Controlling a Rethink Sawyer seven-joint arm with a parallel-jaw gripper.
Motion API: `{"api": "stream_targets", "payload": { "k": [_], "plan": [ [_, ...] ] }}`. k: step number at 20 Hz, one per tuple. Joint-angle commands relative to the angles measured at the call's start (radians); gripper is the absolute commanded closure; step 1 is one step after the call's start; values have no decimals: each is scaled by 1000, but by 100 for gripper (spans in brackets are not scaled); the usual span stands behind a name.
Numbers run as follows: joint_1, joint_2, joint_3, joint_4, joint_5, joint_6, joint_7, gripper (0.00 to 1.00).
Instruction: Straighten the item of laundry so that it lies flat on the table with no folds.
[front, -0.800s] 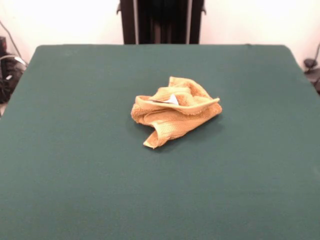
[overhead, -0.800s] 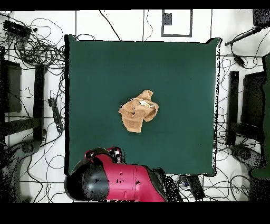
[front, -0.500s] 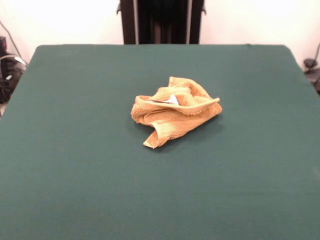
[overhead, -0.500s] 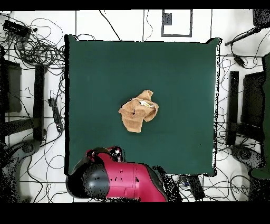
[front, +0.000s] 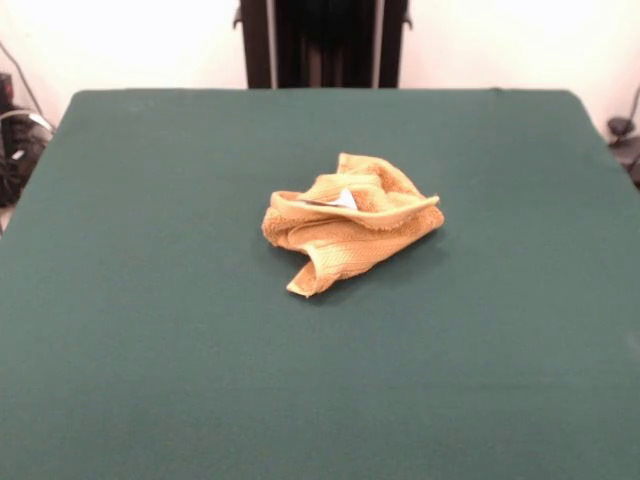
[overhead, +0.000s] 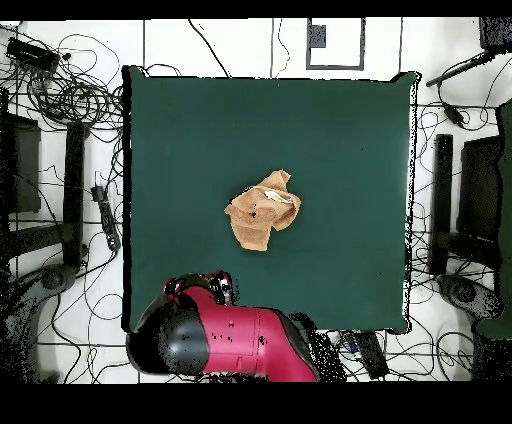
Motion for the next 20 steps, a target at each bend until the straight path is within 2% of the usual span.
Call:
{"api": "stream_targets", "payload": {
  "k": [1, 7, 11, 13, 16, 20],
  "plan": [
    [13, 179, 3, -131, 13, -22, 230, 0],
    [12, 368, -20, -298, 27, 17, 251, 0],
    [-18, 419, 5, -350, 40, 21, 207, 0],
    [-12, 459, -6, -376, 48, 32, 226, 0],
    [-4, 544, -10, -392, 48, -94, 245, 0],
    [-4, 615, 2, -375, 40, -247, 254, 0]
  ]
}}
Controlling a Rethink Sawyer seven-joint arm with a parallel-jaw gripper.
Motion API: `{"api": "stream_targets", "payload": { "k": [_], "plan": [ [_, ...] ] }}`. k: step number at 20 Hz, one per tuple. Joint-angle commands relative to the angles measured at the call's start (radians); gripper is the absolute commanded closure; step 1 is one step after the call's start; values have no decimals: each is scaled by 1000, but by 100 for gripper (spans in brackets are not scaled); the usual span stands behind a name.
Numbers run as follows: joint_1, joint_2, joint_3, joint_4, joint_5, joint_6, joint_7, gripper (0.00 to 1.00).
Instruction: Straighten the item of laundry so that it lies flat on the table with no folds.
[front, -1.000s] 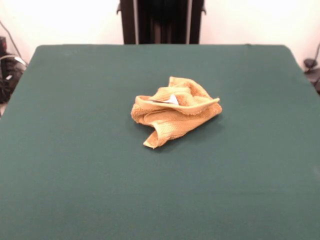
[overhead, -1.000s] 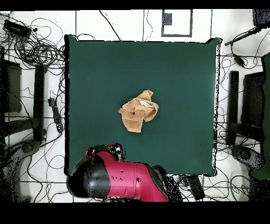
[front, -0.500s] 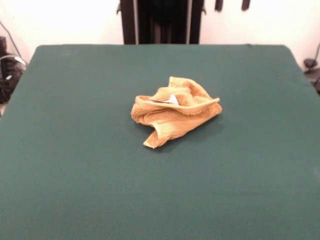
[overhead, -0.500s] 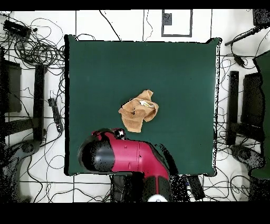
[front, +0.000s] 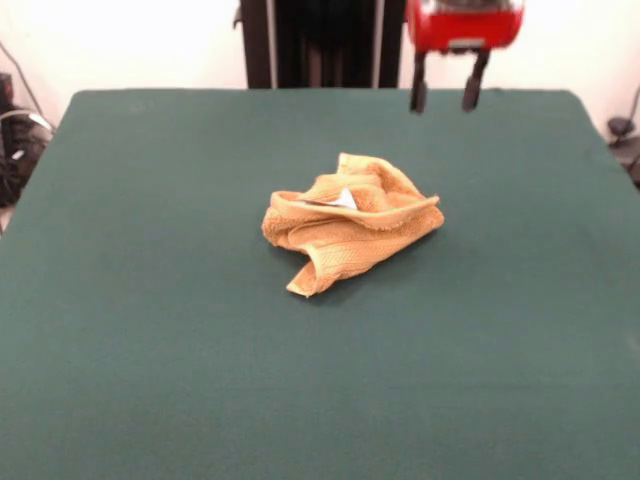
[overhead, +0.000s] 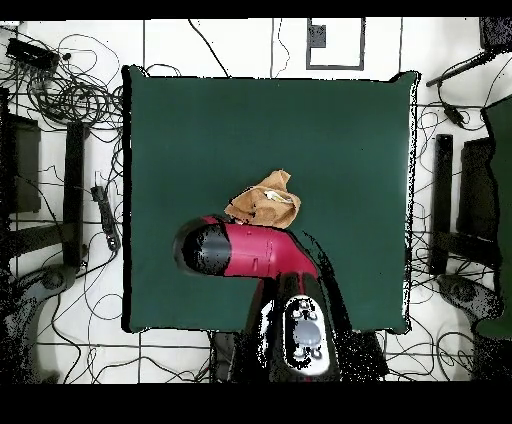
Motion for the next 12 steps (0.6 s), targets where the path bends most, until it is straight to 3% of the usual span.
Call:
{"api": "stream_targets", "payload": {
  "k": [1, 12],
  "plan": [
    [7, 206, 26, -42, 39, -230, 263, 0],
    [-52, 165, 64, 71, 61, -269, 241, 0]
  ]
}}
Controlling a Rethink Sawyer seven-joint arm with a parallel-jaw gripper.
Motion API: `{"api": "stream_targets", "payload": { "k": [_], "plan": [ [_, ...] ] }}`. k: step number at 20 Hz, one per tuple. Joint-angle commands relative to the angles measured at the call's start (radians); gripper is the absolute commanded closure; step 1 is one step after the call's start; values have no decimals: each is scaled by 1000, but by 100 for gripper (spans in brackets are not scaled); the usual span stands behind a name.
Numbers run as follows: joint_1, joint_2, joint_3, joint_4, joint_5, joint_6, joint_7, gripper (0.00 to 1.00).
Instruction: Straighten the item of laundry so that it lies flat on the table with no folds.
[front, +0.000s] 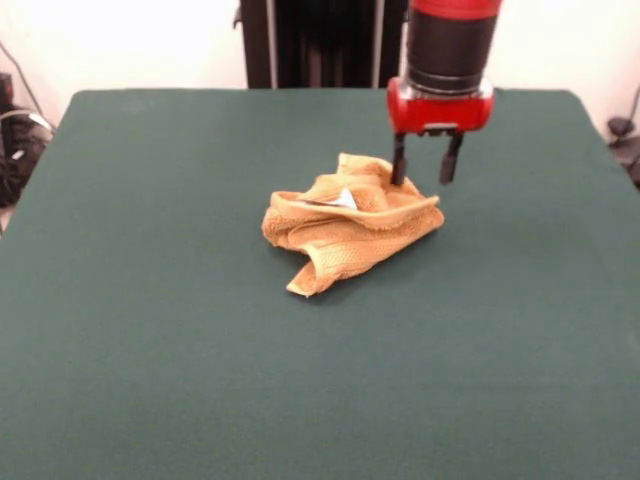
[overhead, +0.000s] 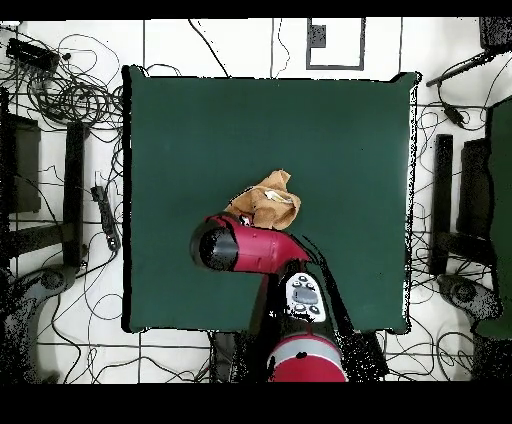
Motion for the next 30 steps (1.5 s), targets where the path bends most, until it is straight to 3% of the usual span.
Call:
{"api": "stream_targets", "payload": {
  "k": [1, 21, 25, 30],
  "plan": [
    [-27, -8, 66, 81, 59, -18, 240, 0],
    [-5, -34, 40, 85, 63, 9, 241, 0],
    [-42, -37, 63, 98, 41, -7, 212, 0],
    [-167, -16, 96, 112, -28, -54, 132, 0]
  ]
}}
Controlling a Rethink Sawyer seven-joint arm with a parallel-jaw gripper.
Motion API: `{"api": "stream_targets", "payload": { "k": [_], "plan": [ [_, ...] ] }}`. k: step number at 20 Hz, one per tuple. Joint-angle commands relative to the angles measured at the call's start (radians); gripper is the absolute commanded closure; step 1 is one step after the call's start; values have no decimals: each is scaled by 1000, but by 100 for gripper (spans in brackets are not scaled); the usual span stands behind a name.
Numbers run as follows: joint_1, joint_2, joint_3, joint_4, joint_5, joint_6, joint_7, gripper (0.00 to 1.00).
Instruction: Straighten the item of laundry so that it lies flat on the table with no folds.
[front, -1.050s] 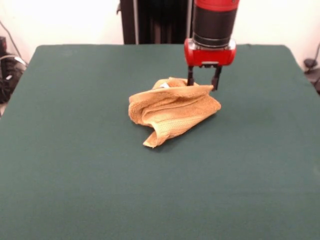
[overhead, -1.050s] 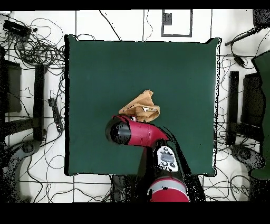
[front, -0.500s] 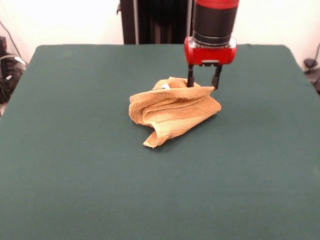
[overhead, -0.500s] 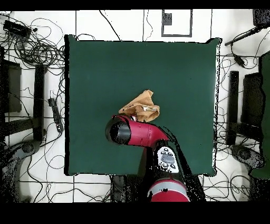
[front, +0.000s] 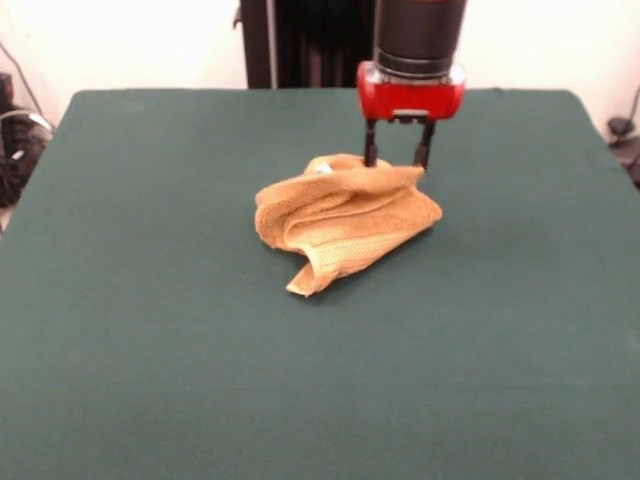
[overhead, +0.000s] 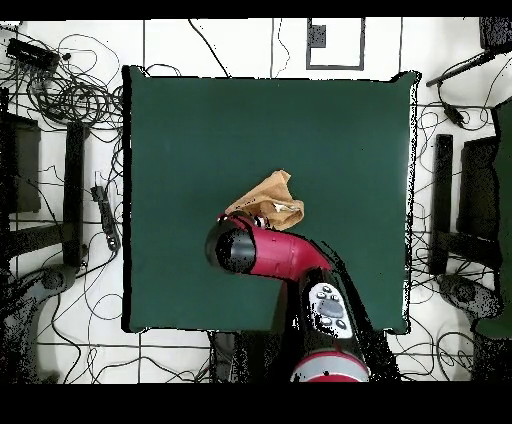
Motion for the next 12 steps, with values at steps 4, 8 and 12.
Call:
{"api": "stream_targets", "payload": {
  "k": [4, 8, 12],
  "plan": [
    [-167, 105, 128, 41, -76, -114, 102, 0],
    [-195, 161, 147, 10, -101, -152, 105, 0],
    [-205, 196, 155, -6, -121, -202, 126, 0]
  ]
}}
